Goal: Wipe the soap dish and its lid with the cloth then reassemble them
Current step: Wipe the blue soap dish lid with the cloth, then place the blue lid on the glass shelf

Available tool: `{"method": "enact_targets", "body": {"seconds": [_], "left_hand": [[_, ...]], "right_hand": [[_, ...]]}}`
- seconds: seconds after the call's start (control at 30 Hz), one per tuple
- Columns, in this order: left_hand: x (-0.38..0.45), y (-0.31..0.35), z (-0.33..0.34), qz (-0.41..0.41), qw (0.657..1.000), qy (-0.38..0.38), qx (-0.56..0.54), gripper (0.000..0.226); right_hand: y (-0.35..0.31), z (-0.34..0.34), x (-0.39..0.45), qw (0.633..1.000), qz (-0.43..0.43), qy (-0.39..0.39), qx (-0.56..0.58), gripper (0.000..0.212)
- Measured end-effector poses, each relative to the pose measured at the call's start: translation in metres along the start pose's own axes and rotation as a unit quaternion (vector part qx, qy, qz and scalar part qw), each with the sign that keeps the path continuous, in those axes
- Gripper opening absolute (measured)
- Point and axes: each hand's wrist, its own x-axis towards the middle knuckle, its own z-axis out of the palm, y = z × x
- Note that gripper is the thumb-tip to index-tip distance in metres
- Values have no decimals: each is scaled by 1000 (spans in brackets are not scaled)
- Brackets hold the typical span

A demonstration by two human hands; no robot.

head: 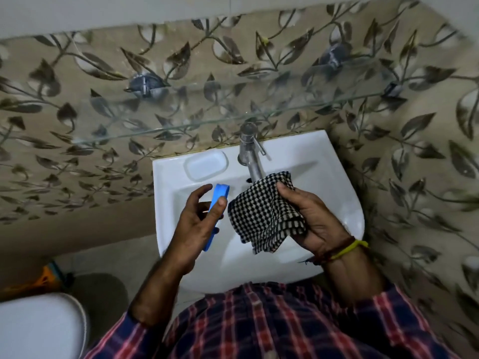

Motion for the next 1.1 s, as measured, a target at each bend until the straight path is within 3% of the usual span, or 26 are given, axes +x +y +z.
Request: {"method": "enact_targets", "body": {"seconds": [0.1, 0.2, 0.27, 0.33, 0.37, 0.53, 0.8, 0.97, 1.1], "left_hand": [[-2, -4, -6, -4, 999, 19, 40, 92], [-5, -6, -11, -15, 995, 30, 95, 100], [-8, -6, -13, -11, 992, 29, 120, 89], [-10, -6, -16, 6, 991, 23, 129, 61], [-10, -6, -18, 15, 991, 18, 133, 59], [-9, -12, -30, 71, 980, 18, 187, 88], [-2, -3, -35, 176, 950, 19, 257, 92], [1, 40, -28, 244, 913, 29, 325, 99], [18, 86, -18, 279, 885, 38, 371, 109]], "right_hand": [[7, -2, -3, 1000, 3, 7, -21, 50], [13, -6, -3, 997, -8, 56, -47, 31], [17, -8, -5, 996, -11, 76, -51, 23], [21, -6, -8, 995, -14, 84, -49, 29], [23, -5, -9, 995, -16, 87, -51, 31], [35, 8, -17, 993, -43, 93, -67, 37], [42, 16, -21, 993, -68, 74, -57, 37], [24, 24, -16, 994, -77, 39, -71, 38], [1, 31, -9, 998, -51, 1, -22, 51]]}}
